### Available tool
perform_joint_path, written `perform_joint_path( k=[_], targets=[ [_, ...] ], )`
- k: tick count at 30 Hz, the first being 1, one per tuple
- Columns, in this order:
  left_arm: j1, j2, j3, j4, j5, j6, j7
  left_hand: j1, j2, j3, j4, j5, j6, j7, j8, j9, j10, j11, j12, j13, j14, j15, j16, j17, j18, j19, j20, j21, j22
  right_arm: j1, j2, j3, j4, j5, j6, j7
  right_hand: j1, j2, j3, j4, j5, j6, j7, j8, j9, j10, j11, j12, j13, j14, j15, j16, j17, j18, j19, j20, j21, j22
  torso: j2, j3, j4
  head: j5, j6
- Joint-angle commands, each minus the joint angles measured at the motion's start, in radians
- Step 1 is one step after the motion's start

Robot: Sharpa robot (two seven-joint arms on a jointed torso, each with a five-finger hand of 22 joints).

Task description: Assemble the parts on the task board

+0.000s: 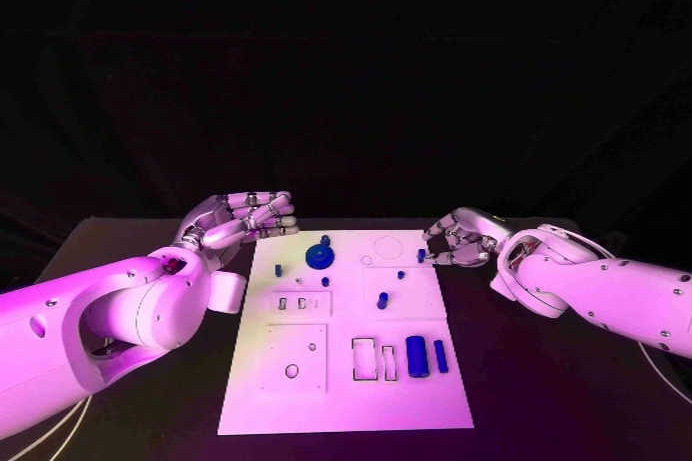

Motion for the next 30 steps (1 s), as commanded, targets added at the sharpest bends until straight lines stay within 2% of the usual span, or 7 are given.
perform_joint_path(
  k=[1, 6, 10, 17, 24, 26, 30],
  targets=[
    [0.001, 0.003, 0.001, 0.001, 0.002, 0.021, 0.005, 0.004, 0.001, -0.004, -0.002, -0.005, -0.002, 0.001, -0.003, -0.001, -0.006, 0.002, -0.006, -0.002, 0.004, 0.005, -0.005, 0.002, 0.012, 0.007, 0.003, 0.003, -0.001, -0.005, 0.006, 0.000, -0.018, 0.000, 0.038, 0.025, 0.010, -0.001, -0.005, -0.003, -0.003, -0.007, 0.000, -0.006, -0.002, -0.007, 0.000, -0.008, -0.002, 0.064, 0.004, -0.004, 0.094, 0.016, -0.007, -0.001, -0.005, 0.119, 0.000, -0.0018, 0.0028, -0.005, -0.001],
    [0.001, 0.002, 0.001, -0.002, 0.002, 0.019, 0.005, 0.004, 0.001, -0.004, -0.002, -0.005, -0.002, 0.001, -0.003, -0.001, -0.006, 0.002, -0.006, -0.002, 0.004, 0.005, -0.005, 0.002, 0.012, 0.007, 0.003, 0.003, -0.001, -0.014, 0.013, 0.000, -0.035, -0.003, 0.045, 0.024, 0.009, -0.001, -0.006, -0.002, -0.003, -0.009, 0.001, -0.007, -0.002, -0.006, 0.001, -0.006, 0.000, 0.064, 0.004, -0.004, 0.096, 0.015, -0.006, -0.001, -0.004, 0.120, 0.000, -0.0008, 0.0001, 0.001, -0.002],
    [0.001, 0.002, 0.001, -0.004, 0.002, 0.019, 0.005, 0.004, 0.001, -0.004, -0.002, -0.005, -0.002, 0.001, -0.003, -0.001, -0.006, 0.002, -0.006, -0.002, 0.004, 0.005, -0.005, 0.002, 0.012, 0.007, 0.003, 0.003, -0.001, -0.019, 0.023, 0.000, -0.048, -0.008, 0.042, 0.018, 0.009, 0.000, -0.006, -0.002, -0.002, -0.009, 0.001, -0.007, -0.002, -0.004, 0.001, -0.003, 0.003, 0.065, 0.004, -0.002, 0.099, 0.015, -0.004, -0.001, -0.002, 0.123, -0.001, -0.0005, 0.0005, 0.000, -0.003],
    [0.001, 0.003, 0.001, -0.005, 0.002, 0.019, 0.004, 0.004, 0.001, -0.004, -0.002, -0.005, -0.002, 0.001, -0.003, -0.001, -0.006, 0.002, -0.006, -0.002, 0.004, 0.005, -0.005, 0.002, 0.012, 0.007, 0.003, 0.003, -0.001, -0.021, 0.045, 0.000, -0.076, -0.009, 0.042, 0.008, 0.010, 0.017, -0.004, 0.004, 0.004, 0.004, -0.001, 0.003, 0.001, 0.008, -0.001, 0.008, 0.014, 0.068, 0.004, 0.003, 0.110, 0.013, 0.004, 0.000, 0.005, 0.131, -0.001, -0.0008, 0.0011, 0.001, -0.004],
    [0.001, 0.004, 0.001, -0.007, 0.002, 0.019, 0.004, 0.004, 0.001, -0.004, -0.002, -0.005, -0.002, 0.001, -0.003, -0.001, -0.006, 0.002, -0.006, -0.002, 0.004, 0.005, -0.005, 0.002, 0.012, 0.007, 0.003, 0.003, -0.001, -0.025, 0.067, 0.000, -0.099, -0.007, 0.039, 0.002, 0.020, 0.032, 0.006, 0.001, 0.001, 0.022, -0.005, 0.011, 0.005, 0.025, -0.004, 0.026, 0.031, 0.070, 0.001, 0.005, 0.117, 0.009, 0.015, -0.001, 0.015, 0.143, 0.000, 0.0005, 0.0016, 0.007, -0.006],
    [0.001, 0.005, 0.001, -0.007, 0.002, 0.019, 0.004, 0.004, 0.001, -0.004, -0.002, -0.005, -0.002, 0.001, -0.003, -0.001, -0.006, 0.002, -0.006, -0.002, 0.004, 0.005, -0.005, 0.002, 0.012, 0.007, 0.003, 0.003, -0.001, -0.026, 0.075, 0.000, -0.109, -0.006, 0.039, -0.001, 0.025, 0.036, 0.009, -0.001, -0.004, 0.029, -0.006, 0.015, 0.007, 0.031, -0.006, 0.031, 0.037, 0.071, 0.000, 0.006, 0.117, 0.008, 0.019, -0.002, 0.019, 0.147, -0.001, -0.0005, 0.0028, 0.007, -0.007],
    [0.001, 0.006, 0.001, -0.008, 0.002, 0.019, 0.004, 0.005, 0.001, -0.004, -0.002, -0.005, -0.001, 0.001, -0.003, 0.000, -0.006, 0.002, -0.006, -0.002, 0.004, 0.005, -0.005, 0.002, 0.012, 0.007, 0.003, 0.003, -0.001, -0.027, 0.082, 0.000, -0.118, -0.005, 0.041, -0.002, 0.028, 0.042, 0.014, -0.003, -0.009, 0.041, -0.008, 0.019, 0.008, 0.037, -0.008, 0.038, 0.044, 0.071, -0.002, 0.006, 0.118, 0.007, 0.022, -0.004, 0.022, 0.151, -0.001, -0.0004, 0.0011, 0.008, -0.007]
  ],
)
